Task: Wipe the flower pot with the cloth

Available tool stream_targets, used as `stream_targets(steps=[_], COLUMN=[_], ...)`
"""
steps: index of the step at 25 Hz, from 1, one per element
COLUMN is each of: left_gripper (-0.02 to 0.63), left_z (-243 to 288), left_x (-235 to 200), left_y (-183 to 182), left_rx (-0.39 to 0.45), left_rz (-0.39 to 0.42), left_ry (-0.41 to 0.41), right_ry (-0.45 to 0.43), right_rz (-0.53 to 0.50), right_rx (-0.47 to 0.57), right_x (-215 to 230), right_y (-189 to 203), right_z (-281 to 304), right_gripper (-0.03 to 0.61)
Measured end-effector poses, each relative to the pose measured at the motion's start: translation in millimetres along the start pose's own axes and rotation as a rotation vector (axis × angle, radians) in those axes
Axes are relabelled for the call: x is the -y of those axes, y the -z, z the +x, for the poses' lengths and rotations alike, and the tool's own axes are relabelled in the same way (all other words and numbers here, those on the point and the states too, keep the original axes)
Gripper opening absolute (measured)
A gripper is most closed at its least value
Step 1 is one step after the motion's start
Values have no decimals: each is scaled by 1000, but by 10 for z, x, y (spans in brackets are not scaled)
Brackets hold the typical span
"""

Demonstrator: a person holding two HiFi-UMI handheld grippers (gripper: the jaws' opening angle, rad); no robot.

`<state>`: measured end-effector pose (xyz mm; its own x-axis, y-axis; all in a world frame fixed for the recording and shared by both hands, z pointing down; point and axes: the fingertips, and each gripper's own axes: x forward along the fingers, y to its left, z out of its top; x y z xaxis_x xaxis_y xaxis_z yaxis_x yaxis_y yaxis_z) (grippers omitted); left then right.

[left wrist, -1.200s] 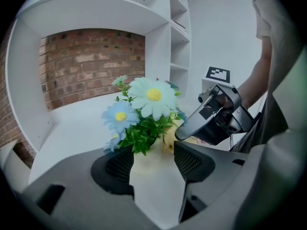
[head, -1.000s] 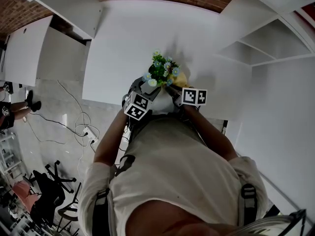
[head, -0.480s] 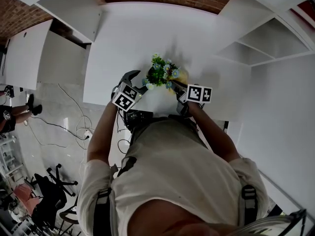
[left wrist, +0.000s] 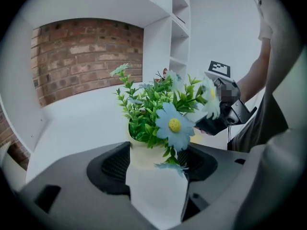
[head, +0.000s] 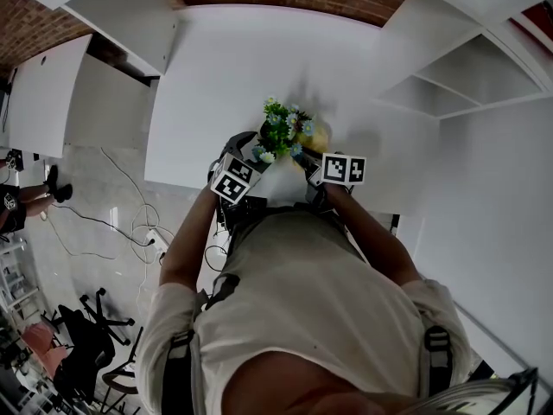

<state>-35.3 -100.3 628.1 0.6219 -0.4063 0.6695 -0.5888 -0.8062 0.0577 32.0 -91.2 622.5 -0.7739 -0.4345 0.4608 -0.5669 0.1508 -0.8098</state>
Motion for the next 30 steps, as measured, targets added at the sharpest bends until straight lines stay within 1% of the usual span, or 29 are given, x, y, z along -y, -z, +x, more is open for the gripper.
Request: stream_targets(steps=[6, 10, 15, 19, 21, 25, 30], left_gripper=[310, 311, 311, 311, 311, 311, 311], left_z=[-90, -133, -64, 39, 11, -32, -104], left_x=[168, 131, 49, 84, 103, 184, 354], left_y=[67, 48, 75, 64, 76, 100, 138], left_rx=[8, 5, -26, -12, -10, -10, -3], left_rz=[-33, -7, 9, -23, -31, -47, -77], left_ry=[-7, -29, 26, 16, 7, -16, -18], right_ry=[-2, -10, -14, -2, -2, 6, 16], right_rz=[-2, -1, 5, -4, 2, 0, 14], right_rx=[-44, -63, -3, 18, 18, -13, -21], right_x=[-21, -16, -30, 13, 2, -10, -23], right_y=[182, 237, -4, -54, 0, 158, 281], right_z=[2, -29, -67, -73, -46, -40, -110], right_gripper=[61, 61, 61, 61, 61, 61, 61])
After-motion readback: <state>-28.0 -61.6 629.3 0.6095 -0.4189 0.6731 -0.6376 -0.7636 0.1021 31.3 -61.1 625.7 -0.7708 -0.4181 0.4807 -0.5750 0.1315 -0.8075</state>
